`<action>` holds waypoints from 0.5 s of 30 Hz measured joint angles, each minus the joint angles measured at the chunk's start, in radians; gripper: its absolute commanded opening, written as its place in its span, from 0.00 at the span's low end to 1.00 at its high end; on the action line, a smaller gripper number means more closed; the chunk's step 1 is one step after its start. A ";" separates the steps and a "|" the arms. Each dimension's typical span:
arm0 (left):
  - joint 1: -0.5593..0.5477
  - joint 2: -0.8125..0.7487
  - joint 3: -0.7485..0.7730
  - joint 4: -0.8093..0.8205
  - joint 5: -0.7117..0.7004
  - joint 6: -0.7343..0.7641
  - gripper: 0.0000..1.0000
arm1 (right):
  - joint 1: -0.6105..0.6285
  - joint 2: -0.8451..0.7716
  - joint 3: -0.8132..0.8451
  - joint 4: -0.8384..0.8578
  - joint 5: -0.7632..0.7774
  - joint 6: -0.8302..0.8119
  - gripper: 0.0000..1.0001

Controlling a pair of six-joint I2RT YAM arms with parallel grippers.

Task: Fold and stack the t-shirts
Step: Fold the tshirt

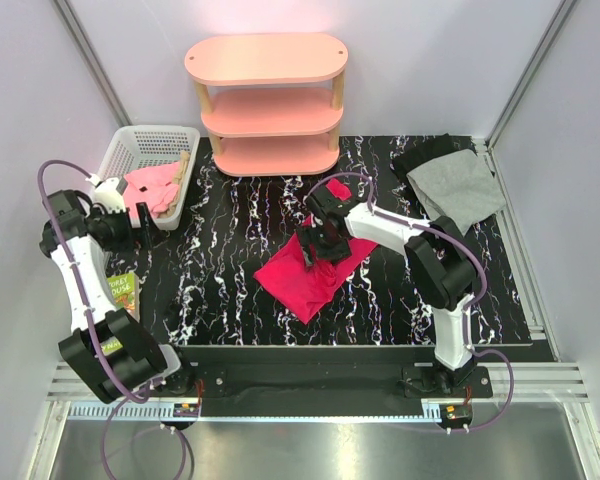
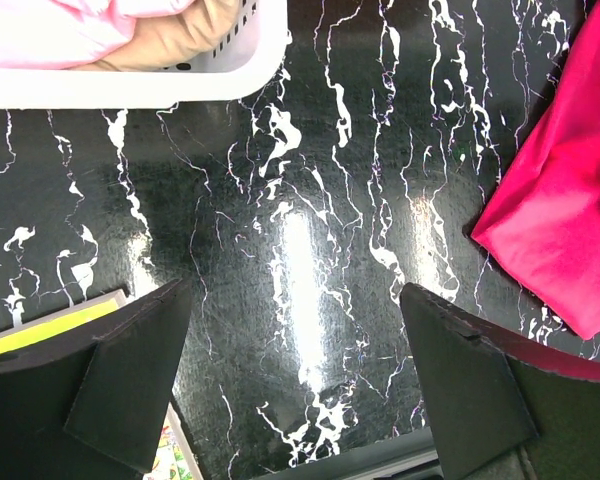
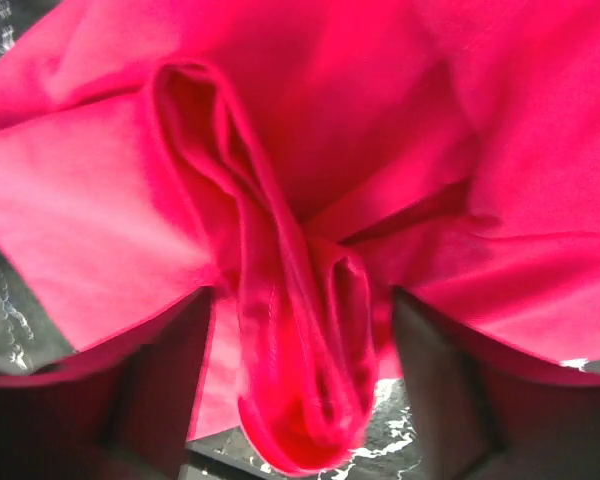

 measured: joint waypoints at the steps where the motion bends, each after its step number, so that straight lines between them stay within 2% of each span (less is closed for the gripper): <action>1: -0.002 0.000 -0.003 0.000 0.000 0.002 0.90 | -0.001 0.002 0.001 -0.003 0.011 -0.007 0.88; 5: -0.013 -0.002 -0.012 0.000 -0.002 0.004 0.90 | -0.010 0.003 0.047 -0.026 0.085 -0.018 0.92; 11: -0.031 -0.002 -0.028 -0.001 -0.003 0.006 0.90 | -0.047 0.002 0.201 -0.064 0.252 -0.045 0.92; 15: -0.038 -0.003 -0.030 -0.002 -0.004 0.006 0.90 | -0.056 -0.015 0.252 -0.086 0.292 -0.042 0.83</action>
